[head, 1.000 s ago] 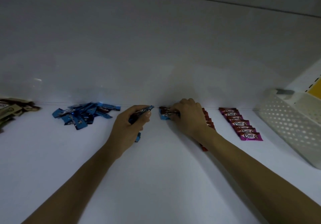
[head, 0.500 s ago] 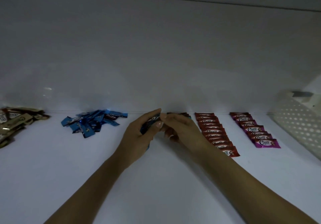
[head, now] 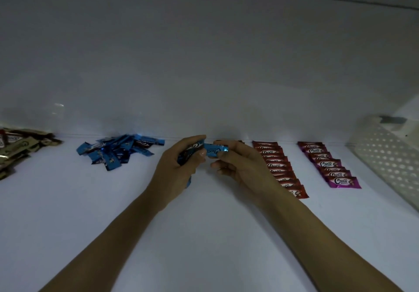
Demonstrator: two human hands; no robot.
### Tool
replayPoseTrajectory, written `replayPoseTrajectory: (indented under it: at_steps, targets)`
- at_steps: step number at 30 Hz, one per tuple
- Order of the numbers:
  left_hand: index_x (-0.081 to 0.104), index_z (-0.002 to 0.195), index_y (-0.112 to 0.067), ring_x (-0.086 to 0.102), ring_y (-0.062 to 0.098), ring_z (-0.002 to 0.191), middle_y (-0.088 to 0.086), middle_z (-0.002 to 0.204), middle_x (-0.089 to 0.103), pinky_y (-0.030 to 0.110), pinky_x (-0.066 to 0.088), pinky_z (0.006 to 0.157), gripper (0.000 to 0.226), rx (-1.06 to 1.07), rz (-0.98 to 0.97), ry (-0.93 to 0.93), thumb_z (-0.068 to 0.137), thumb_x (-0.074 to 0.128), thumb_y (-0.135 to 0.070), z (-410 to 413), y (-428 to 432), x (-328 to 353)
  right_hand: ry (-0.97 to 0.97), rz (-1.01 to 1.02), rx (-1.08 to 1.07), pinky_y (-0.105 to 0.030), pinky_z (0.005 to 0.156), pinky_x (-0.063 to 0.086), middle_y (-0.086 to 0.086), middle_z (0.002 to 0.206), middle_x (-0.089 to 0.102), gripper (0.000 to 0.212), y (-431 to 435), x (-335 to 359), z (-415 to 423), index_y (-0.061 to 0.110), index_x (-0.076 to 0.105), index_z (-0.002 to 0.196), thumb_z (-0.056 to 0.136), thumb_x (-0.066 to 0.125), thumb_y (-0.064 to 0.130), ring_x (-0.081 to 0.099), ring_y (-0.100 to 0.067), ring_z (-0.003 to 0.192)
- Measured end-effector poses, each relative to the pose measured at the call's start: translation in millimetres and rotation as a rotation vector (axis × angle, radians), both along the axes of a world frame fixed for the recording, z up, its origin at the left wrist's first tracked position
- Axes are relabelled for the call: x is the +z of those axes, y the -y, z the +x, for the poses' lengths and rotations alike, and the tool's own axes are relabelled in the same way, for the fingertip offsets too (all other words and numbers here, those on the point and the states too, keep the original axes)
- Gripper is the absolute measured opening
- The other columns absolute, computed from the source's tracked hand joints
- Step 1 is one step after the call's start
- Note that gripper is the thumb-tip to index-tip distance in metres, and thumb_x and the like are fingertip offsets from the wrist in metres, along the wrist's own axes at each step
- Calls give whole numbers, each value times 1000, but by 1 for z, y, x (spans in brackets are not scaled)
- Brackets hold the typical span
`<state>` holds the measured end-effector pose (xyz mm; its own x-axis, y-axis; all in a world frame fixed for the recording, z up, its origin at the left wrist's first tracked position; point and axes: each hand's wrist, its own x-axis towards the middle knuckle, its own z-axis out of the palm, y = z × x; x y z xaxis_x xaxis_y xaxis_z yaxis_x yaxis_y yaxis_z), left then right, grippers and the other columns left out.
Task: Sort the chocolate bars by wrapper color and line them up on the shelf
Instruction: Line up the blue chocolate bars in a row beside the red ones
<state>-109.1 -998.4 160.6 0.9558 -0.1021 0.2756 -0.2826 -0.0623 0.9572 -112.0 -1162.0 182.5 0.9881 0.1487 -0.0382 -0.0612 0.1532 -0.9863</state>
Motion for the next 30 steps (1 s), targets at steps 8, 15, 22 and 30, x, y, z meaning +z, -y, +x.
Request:
replayPoseTrajectory:
  at_steps: [8, 15, 22, 30]
  targets:
    - [64, 102, -31, 45, 13, 51, -9, 53, 56, 24, 38, 41, 21, 22, 30, -10, 95, 55, -13, 0, 0, 0, 211, 11, 115, -20, 77, 52, 2, 95, 73, 32, -1, 0, -9, 12, 63, 108, 83, 60, -7, 69, -14, 91]
    - [61, 102, -37, 48, 4, 55, -15, 68, 67, 25, 39, 48, 24, 20, 27, -37, 93, 57, -16, -2, 3, 2, 191, -108, -168, -24, 69, 51, -4, 82, 67, 15, 0, 0, -8, 5, 58, 90, 83, 68, 13, 64, -12, 75]
    - [63, 100, -36, 47, 2, 54, -12, 67, 66, 26, 38, 53, 25, 31, -41, -77, 93, 58, -13, -4, 2, 2, 73, -182, -316, -17, 42, 43, 5, 58, 64, 7, 7, 5, -8, 10, 62, 87, 90, 63, 16, 55, -5, 43]
    - [63, 102, -34, 46, 8, 55, -9, 67, 66, 29, 38, 56, 24, 35, -37, -51, 92, 58, -13, -1, 1, -2, 148, -280, -293, -14, 55, 50, -12, 91, 70, 10, 11, -4, -7, 12, 57, 93, 88, 63, 5, 68, -13, 70]
